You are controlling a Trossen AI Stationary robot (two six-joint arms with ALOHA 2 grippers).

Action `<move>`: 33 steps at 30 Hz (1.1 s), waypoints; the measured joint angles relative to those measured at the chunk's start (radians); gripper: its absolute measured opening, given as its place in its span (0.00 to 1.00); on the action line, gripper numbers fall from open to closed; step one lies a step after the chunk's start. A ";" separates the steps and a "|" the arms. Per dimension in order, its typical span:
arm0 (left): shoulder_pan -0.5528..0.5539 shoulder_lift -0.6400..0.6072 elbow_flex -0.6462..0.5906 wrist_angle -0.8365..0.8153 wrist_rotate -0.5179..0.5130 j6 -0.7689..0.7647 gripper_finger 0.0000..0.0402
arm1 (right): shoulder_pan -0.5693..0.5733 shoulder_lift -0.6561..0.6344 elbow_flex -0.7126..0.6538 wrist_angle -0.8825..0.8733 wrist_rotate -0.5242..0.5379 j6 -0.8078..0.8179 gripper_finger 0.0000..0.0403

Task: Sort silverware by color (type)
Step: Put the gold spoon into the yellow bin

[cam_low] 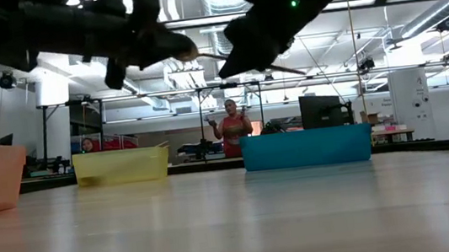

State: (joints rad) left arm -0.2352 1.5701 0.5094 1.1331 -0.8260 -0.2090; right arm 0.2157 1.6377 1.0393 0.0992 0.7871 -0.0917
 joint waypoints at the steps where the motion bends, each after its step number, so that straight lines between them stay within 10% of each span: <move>1: 0.000 -0.020 -0.014 -0.001 -0.001 0.005 0.01 | 0.000 -0.007 0.000 0.003 0.000 0.003 0.42; 17: 0.070 -0.371 -0.258 -0.018 -0.090 0.017 0.01 | 0.000 -0.132 0.000 -0.024 -0.002 0.034 0.42; 33: 0.413 -0.520 -0.344 -0.158 -0.016 -0.090 0.01 | 0.000 -0.130 -0.005 -0.145 -0.007 0.126 0.42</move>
State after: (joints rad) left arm 0.1776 1.0498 0.1655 0.9752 -0.8424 -0.2991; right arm 0.2157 1.5074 1.0348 -0.0460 0.7796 0.0342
